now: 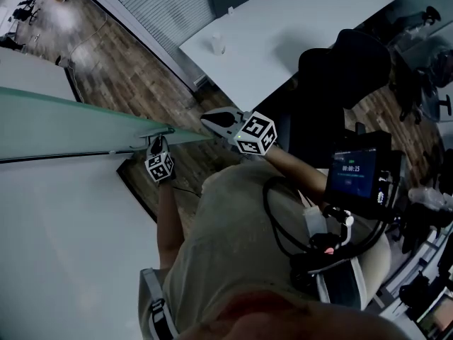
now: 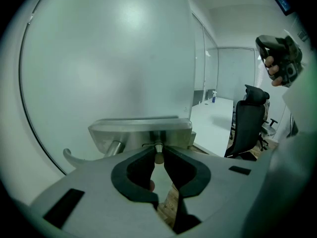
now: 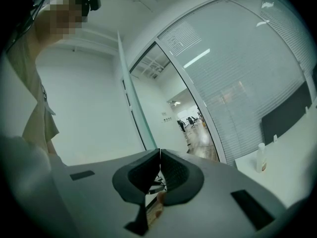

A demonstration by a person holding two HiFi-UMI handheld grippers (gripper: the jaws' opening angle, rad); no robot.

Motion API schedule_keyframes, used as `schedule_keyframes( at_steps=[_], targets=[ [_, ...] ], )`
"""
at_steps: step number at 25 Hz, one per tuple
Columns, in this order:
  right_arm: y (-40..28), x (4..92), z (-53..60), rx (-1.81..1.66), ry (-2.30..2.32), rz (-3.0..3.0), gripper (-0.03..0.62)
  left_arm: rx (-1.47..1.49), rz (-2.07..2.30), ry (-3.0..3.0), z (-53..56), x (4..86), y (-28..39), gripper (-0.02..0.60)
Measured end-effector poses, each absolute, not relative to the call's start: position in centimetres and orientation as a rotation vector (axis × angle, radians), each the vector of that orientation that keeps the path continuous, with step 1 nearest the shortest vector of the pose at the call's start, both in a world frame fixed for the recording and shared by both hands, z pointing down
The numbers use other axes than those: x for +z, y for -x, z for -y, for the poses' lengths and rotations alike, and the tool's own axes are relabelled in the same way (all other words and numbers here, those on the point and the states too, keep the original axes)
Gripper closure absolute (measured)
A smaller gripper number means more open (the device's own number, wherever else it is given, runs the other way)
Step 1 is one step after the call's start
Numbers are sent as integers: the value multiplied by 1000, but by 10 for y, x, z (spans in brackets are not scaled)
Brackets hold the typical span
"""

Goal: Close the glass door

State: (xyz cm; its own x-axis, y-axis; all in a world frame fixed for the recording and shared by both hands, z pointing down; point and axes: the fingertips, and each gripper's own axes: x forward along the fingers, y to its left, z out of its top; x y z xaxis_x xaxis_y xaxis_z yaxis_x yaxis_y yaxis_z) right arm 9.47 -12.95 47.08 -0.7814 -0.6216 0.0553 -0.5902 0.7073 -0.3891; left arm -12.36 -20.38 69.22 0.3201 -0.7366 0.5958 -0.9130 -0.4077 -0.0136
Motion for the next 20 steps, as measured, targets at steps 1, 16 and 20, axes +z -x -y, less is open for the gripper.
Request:
schedule_keyframes(
  at_steps=[1,16,20],
  targets=[
    [-99,471,129,-599,1013,-2822,579,762,1477,-2266,205,693,123,509],
    [-110,484,128,-645,1106,-2751,579,861,1425,-2337,232,694,107,508],
    [-98,482,140,-649,1123,-2752,579,855,1394,-2361,240,693,104,508]
  ],
)
